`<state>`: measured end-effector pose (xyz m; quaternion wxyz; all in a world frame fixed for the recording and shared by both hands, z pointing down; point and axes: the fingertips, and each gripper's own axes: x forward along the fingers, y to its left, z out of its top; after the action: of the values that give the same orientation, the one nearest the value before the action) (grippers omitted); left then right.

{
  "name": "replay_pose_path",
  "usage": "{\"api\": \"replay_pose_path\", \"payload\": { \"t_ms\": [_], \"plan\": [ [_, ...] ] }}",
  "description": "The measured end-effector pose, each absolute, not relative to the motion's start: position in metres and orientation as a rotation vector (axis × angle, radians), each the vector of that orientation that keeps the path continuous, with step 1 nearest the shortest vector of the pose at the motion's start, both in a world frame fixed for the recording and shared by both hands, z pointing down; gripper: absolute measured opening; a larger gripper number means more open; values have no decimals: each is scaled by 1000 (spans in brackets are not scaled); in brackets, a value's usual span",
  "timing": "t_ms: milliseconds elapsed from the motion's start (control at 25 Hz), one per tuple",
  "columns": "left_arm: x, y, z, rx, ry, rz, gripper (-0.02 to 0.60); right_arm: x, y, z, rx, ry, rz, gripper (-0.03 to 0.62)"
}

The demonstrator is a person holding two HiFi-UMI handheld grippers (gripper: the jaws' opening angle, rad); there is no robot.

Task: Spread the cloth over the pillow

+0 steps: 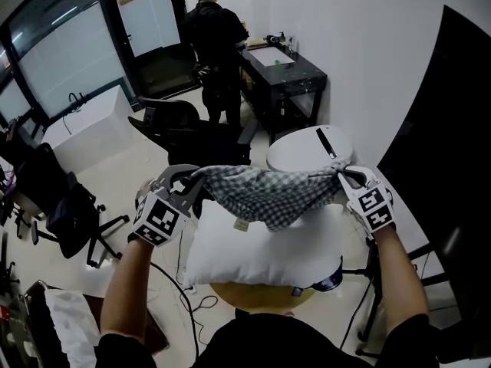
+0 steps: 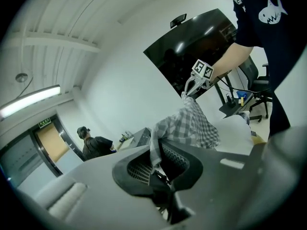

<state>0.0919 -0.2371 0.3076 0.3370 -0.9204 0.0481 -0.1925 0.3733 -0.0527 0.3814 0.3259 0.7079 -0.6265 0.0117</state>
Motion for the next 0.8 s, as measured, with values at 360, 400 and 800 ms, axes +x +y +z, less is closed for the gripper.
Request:
{"api": "replay_pose_path", "payload": {
  "t_ms": [360,400,800],
  "plan": [
    [73,-272,493,-2465,65,-1046,41,349,-71,499,1733,-1663,304,21],
    [71,-271,508,-2466,52,-1084,66,347,-73,507,1725,-1657,315,21],
    [77,-224,522,-2443,-78,-1075,273,344,-81,529,1722,-1649,383,21]
  ]
}}
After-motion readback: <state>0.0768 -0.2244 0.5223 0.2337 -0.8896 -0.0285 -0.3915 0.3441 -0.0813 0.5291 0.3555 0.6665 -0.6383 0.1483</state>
